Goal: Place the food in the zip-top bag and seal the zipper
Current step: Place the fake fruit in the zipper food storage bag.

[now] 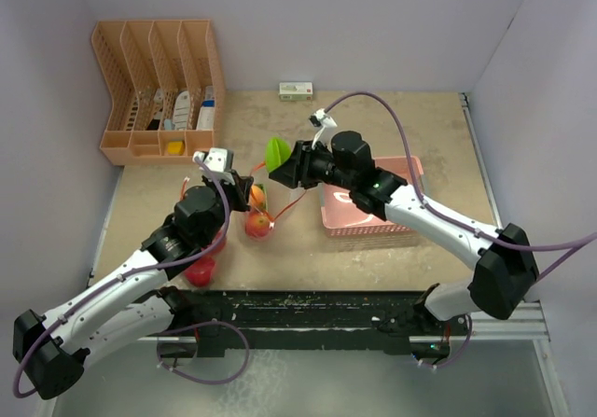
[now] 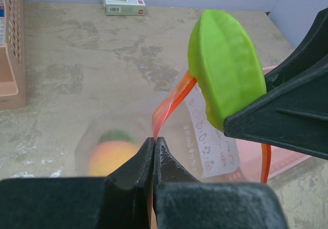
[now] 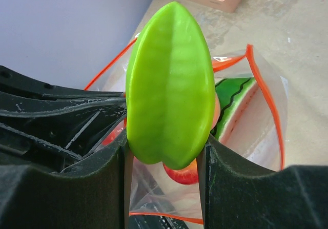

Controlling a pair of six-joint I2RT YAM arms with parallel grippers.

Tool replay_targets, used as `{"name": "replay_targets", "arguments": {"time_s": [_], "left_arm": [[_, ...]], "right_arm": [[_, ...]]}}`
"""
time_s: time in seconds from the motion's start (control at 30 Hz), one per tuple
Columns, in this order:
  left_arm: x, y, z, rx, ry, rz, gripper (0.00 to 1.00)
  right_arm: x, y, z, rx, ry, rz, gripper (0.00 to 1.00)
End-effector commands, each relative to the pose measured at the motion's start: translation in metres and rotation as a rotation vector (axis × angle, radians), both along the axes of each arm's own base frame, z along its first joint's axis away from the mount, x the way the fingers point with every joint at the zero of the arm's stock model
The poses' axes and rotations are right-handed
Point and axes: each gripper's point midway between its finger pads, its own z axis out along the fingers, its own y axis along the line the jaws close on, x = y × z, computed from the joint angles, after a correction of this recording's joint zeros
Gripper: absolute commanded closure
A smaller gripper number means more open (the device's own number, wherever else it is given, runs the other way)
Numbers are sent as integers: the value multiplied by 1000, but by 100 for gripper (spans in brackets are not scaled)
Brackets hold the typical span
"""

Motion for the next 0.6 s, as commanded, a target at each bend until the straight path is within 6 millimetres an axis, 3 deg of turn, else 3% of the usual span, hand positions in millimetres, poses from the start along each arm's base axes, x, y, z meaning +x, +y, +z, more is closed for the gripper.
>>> {"name": "replay_targets", "arguments": {"time_s": [0.0,0.2,0.3,0.57], "left_arm": [[4,-1,36,-59,-80,7,100],[7,-5,31,-53,-68,1,100],[8,-6,29,-51,-64,1,100],[9,-7,25,-47,-57,-1,100]], "right_arm": [[-5,-4,17,-27,-71,-32,97],[-24,-4,3,-82,-97,6,92],[-33,-2,7,-75,-129,40,92],[-44,-10,55,7,-264,43,89]]}}
